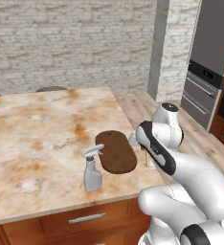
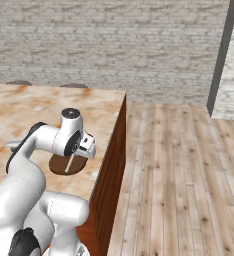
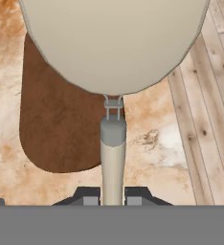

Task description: Grab the spray bottle from the cabinet, then place it next to the cutting board for sanitizing. Then grab the dish brush from the countertop next to the sink and place it next to the cutting board.

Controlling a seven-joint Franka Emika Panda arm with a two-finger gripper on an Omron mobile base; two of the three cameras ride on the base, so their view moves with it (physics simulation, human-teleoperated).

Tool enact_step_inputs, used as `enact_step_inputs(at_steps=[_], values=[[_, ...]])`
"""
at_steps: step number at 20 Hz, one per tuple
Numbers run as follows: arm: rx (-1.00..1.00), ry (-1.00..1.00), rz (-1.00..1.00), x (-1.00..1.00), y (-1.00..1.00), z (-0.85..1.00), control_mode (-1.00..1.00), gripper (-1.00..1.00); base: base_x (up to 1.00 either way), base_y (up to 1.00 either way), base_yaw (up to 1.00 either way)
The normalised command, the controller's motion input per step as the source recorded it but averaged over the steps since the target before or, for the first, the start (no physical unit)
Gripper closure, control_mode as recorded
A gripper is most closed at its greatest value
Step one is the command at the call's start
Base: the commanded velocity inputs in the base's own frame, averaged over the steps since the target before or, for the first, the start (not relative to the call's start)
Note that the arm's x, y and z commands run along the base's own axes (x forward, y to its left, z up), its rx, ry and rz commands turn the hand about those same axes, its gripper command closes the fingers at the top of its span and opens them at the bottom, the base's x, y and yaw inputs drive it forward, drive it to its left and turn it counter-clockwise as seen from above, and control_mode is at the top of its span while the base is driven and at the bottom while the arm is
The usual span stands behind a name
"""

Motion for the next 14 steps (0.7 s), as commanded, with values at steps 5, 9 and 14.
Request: enact_step_inputs(at_steps=[5, 9, 14], values=[[-0.01, 0.05, 0.22, 0.89, -0.1, -0.32, -1.0, 1.0, 0.0, 0.0, 0.0], [-0.05, 0.0, 0.18, 0.53, -0.05, -0.21, -1.0, 1.0, 0.0, 0.0, 0.0], [-0.05, 0.0, 0.01, 0.27, -0.03, -0.16, -1.0, 1.0, 0.0, 0.0, 0.0]])
